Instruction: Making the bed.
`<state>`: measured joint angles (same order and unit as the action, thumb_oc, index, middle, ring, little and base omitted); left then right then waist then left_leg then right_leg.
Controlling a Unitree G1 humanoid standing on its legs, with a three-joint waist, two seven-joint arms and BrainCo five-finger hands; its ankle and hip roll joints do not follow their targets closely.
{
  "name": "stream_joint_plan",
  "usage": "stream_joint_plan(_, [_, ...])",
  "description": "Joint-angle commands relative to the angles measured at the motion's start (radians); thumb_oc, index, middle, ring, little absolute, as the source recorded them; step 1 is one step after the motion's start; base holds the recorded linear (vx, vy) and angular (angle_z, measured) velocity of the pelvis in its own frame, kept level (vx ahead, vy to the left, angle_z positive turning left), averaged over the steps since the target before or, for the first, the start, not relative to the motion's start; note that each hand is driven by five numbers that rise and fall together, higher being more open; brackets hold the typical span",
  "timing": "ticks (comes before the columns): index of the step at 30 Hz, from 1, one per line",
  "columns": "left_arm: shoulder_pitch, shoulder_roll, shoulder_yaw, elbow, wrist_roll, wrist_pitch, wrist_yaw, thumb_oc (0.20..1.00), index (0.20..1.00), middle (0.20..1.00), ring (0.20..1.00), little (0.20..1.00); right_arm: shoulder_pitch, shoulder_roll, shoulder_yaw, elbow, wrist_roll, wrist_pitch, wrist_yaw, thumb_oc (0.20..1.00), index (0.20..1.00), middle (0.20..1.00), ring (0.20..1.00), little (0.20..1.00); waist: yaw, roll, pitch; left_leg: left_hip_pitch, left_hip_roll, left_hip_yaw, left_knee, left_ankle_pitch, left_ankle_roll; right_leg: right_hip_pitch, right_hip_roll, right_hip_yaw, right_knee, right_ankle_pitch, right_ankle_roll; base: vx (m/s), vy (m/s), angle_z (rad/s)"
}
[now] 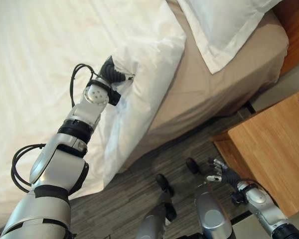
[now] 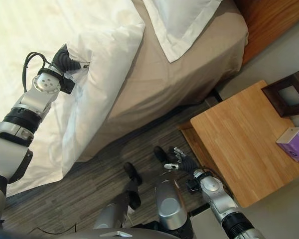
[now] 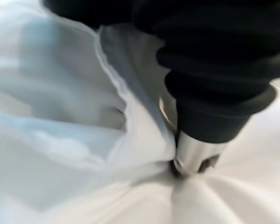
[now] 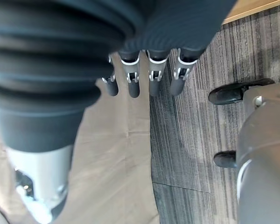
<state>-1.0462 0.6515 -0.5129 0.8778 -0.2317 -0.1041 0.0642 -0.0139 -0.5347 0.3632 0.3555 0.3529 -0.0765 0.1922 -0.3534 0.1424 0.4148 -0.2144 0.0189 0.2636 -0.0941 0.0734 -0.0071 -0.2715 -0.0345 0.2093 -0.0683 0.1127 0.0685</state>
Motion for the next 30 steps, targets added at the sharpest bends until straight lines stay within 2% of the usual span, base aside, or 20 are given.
stream_joint_plan(1, [-0.014, -0.039, 0.017, 0.023, 0.014, -0.024, -0.024, 0.2, 0.2, 0.2, 0.2, 0.2, 0.059, -0.042, 0.005, -0.032, -0.005, -0.034, 0.008, 1.0, 1.0, 1.0, 1.0, 1.0, -0.005, 0.004, -0.047, 0.067, 0.039, -0.013, 0.007, 0.012, -0.084, -0.02, -0.031, -0.038, 0.056, -0.023, 0.054, 0.0, 0.0, 0.0])
stream_joint_plan(2, [-0.014, -0.039, 0.017, 0.023, 0.014, -0.024, -0.024, 0.2, 0.2, 0.2, 0.2, 0.2, 0.059, -0.042, 0.005, -0.032, -0.005, -0.034, 0.008, 1.0, 1.0, 1.0, 1.0, 1.0, -0.005, 0.004, -0.047, 0.067, 0.039, -0.013, 0.007, 0.012, -0.084, -0.02, -0.031, -0.038, 0.056, -0.023, 0.054, 0.0, 0.0, 0.0])
stream_joint_plan(7, [0.015, -0.093, -0.042, -0.256, -0.024, -0.062, -0.021, 0.2, 0.2, 0.2, 0.2, 0.2, 0.058, -0.037, 0.004, -0.039, -0.006, -0.037, 0.007, 1.0, 1.0, 1.0, 1.0, 1.0, 0.006, 0.016, -0.054, 0.071, 0.036, -0.029, 0.007, 0.012, -0.081, -0.007, -0.036, -0.047, 0.053, -0.027, 0.05, -0.01, -0.008, 0.05])
stream_joint_plan(11, [0.026, -0.126, -0.063, -0.345, -0.073, -0.081, -0.027, 0.2, 0.2, 0.2, 0.2, 0.2, 0.055, -0.037, 0.011, -0.035, -0.015, -0.037, 0.004, 1.0, 1.0, 1.0, 1.0, 1.0, 0.011, 0.02, -0.059, 0.065, 0.034, -0.033, 0.007, 0.016, -0.08, -0.01, -0.038, -0.05, 0.051, -0.023, 0.048, 0.0, 0.004, 0.01])
stream_joint_plan(12, [0.036, -0.164, -0.075, -0.388, -0.129, -0.089, -0.032, 0.2, 0.2, 0.2, 0.2, 0.2, 0.054, -0.039, 0.018, -0.034, -0.022, -0.036, 0.002, 1.0, 1.0, 1.0, 1.0, 1.0, 0.008, 0.024, -0.057, 0.069, 0.031, -0.037, 0.007, 0.013, -0.078, -0.003, -0.041, -0.051, 0.049, -0.026, 0.049, -0.01, 0.008, 0.03])
stream_joint_plan(13, [0.036, -0.164, -0.075, -0.388, -0.129, -0.088, -0.032, 0.2, 0.2, 0.2, 0.2, 0.2, 0.053, -0.038, 0.018, -0.034, -0.022, -0.036, 0.002, 1.0, 1.0, 1.0, 1.0, 1.0, 0.009, 0.025, -0.059, 0.065, 0.031, -0.036, 0.007, 0.016, -0.079, -0.007, -0.04, -0.05, 0.049, -0.022, 0.048, -0.02, 0.013, 0.05])
stream_joint_plan(16, [0.059, -0.229, -0.095, -0.448, -0.175, -0.086, -0.041, 0.2, 0.2, 0.2, 0.2, 0.2, 0.05, -0.041, 0.03, -0.027, -0.033, -0.029, -0.003, 1.0, 1.0, 1.0, 1.0, 1.0, 0.005, 0.032, -0.059, 0.064, 0.028, -0.036, 0.007, 0.015, -0.077, -0.008, -0.041, -0.047, 0.048, -0.02, 0.048, -0.01, 0.004, 0.01])
stream_joint_plan(17, [0.059, -0.229, -0.095, -0.448, -0.175, -0.086, -0.041, 0.376, 0.376, 0.376, 0.376, 0.376, 0.05, -0.041, 0.03, -0.027, -0.033, -0.029, -0.003, 1.0, 1.0, 1.0, 1.0, 1.0, 0.005, 0.032, -0.059, 0.064, 0.028, -0.036, 0.007, 0.015, -0.077, -0.008, -0.041, -0.047, 0.048, -0.02, 0.048, 0.0, 0.0, 0.0])
stream_joint_plan(18, [0.076, -0.255, -0.11, -0.479, -0.203, -0.082, -0.053, 1.0, 1.0, 1.0, 1.0, 1.0, 0.051, -0.044, 0.028, -0.028, -0.032, -0.024, -0.005, 1.0, 1.0, 1.0, 1.0, 1.0, 0.003, 0.034, -0.059, 0.066, 0.027, -0.035, 0.007, 0.015, -0.075, -0.008, -0.041, -0.044, 0.048, -0.02, 0.047, 0.0, 0.0, 0.0])
stream_joint_plan(22, [0.115, -0.258, -0.129, -0.545, -0.256, -0.073, -0.092, 1.0, 1.0, 1.0, 1.0, 1.0, 0.056, -0.053, 0.018, -0.027, -0.044, -0.02, -0.008, 1.0, 1.0, 1.0, 1.0, 1.0, -0.001, 0.042, -0.058, 0.074, 0.024, -0.036, 0.007, 0.011, -0.073, 0.0, -0.043, -0.041, 0.046, -0.023, 0.047, 0.0, 0.0, 0.0])
stream_joint_plan(30, [0.221, -0.175, -0.162, -0.747, -0.358, -0.068, -0.174, 1.0, 1.0, 1.0, 1.0, 1.0, 0.076, -0.062, -0.004, -0.035, -0.06, -0.025, 0.002, 1.0, 1.0, 1.0, 1.0, 1.0, 0.009, 0.064, -0.077, 0.079, 0.021, -0.041, 0.007, 0.013, -0.073, 0.013, -0.044, -0.046, 0.04, -0.027, 0.044, 0.0, 0.0, 0.0])
